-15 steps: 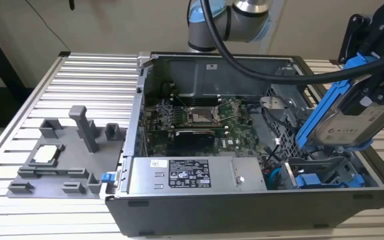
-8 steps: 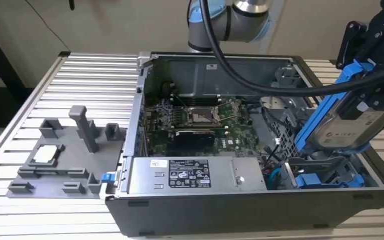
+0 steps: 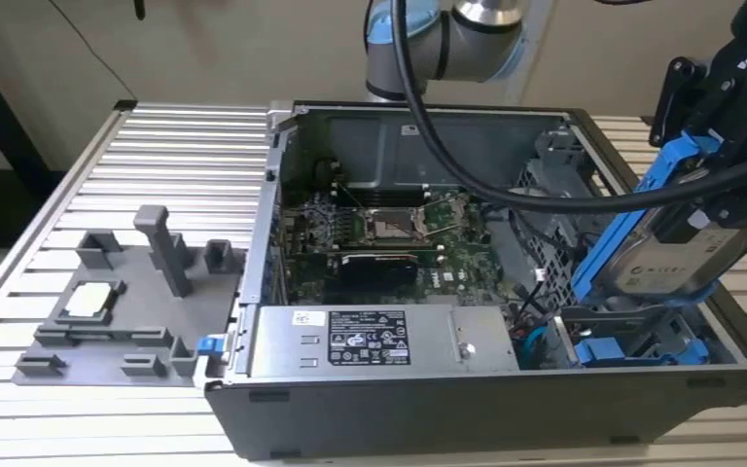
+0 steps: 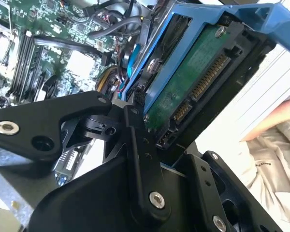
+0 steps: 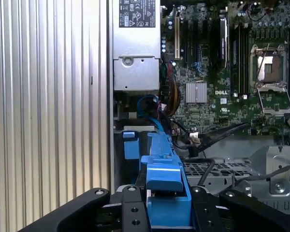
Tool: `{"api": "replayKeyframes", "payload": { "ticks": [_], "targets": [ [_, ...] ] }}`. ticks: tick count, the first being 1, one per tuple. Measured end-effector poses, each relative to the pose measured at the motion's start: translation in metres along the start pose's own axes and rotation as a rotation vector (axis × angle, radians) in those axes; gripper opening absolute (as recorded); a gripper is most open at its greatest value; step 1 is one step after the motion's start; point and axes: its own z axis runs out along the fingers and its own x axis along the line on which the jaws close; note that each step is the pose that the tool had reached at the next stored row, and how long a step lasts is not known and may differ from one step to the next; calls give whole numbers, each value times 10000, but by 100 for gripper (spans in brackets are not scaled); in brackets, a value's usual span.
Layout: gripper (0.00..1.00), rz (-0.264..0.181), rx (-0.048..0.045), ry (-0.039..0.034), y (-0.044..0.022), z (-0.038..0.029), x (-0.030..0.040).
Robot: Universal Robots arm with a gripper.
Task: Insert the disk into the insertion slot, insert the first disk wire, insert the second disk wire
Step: 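Insert the disk into the insertion slot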
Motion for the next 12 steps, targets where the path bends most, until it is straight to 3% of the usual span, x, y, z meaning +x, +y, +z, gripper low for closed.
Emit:
{"api": "replayKeyframes", "payload": {
  "ticks": [12],
  "targets": [
    [33, -5, 0, 1, -34, 150, 36]
  ]
}}
